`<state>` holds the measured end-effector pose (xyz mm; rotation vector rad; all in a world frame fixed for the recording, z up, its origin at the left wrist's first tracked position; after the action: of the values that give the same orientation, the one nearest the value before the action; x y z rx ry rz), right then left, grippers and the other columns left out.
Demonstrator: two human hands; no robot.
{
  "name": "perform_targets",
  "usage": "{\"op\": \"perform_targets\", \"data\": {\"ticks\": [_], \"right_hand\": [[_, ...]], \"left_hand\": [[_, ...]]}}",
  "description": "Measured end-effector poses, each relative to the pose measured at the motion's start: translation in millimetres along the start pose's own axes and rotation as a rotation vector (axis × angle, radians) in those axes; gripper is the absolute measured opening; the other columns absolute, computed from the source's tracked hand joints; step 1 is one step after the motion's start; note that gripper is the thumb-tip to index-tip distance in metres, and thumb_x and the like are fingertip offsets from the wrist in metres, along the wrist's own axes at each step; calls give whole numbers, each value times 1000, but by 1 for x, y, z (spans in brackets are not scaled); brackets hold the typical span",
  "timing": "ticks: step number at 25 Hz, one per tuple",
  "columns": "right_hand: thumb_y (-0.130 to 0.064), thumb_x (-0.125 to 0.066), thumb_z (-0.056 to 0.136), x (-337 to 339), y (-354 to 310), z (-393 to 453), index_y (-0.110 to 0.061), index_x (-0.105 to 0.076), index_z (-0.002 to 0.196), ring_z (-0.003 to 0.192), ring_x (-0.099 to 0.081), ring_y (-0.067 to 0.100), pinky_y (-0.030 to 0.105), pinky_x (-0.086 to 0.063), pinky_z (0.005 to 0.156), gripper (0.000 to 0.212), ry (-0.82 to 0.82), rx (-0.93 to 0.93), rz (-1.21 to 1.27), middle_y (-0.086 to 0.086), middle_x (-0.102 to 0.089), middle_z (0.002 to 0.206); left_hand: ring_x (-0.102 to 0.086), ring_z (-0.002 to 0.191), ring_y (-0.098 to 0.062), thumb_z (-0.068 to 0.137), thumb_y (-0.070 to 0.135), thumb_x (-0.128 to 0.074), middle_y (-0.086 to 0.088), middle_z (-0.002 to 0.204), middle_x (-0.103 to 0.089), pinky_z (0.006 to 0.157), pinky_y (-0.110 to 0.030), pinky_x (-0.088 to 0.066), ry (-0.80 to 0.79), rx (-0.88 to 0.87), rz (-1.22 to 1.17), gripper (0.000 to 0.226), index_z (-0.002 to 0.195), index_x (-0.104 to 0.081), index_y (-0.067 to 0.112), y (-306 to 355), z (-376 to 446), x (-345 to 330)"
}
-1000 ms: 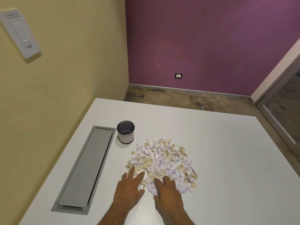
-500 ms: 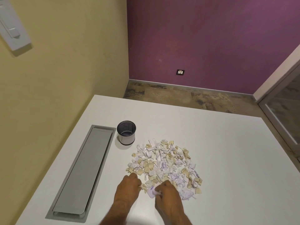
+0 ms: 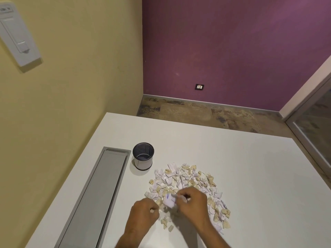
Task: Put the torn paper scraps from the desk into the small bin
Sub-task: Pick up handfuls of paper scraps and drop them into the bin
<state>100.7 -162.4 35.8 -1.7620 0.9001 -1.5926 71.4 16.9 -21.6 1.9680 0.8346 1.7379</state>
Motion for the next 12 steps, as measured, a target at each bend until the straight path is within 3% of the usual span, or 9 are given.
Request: {"op": "perform_targets", "data": {"ticks": [5, 7, 12], "right_hand": [[-18, -78, 72, -9, -73, 77, -28, -73, 67, 67, -63, -2, 8, -47, 57, 12, 48, 121, 86, -13, -70, 68], [-22, -77, 73, -20, -93, 107, -23, -74, 68, 65, -64, 2, 17, -51, 59, 6, 39, 141, 48, -12, -70, 67], [-13, -70, 72, -59, -114, 153, -17, -77, 76, 70, -63, 13, 21, -44, 60, 9, -62, 173, -168, 0, -74, 79]], "left_hand": [[-65, 72, 10, 71, 10, -77, 17, 72, -72, 60, -1, -47, 174, 87, -304, 15, 70, -77, 26, 20, 33, 58], [-66, 69, 8, 71, 6, -80, 11, 72, -74, 58, -1, -46, 222, 120, -407, 16, 72, -78, 22, 23, 48, 84], [-62, 58, 9, 72, 5, -77, 6, 68, -74, 51, 0, -43, 363, 178, -466, 10, 73, -79, 15, 22, 84, 129]]}}
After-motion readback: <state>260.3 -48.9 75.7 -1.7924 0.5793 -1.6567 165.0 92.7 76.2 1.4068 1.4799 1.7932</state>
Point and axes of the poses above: each hand's wrist, its own z-axis towards the middle knuckle, its own x-axis out of the back of the hand, y = z × x, the point moved 1 cm from there along z, towards the middle knuckle
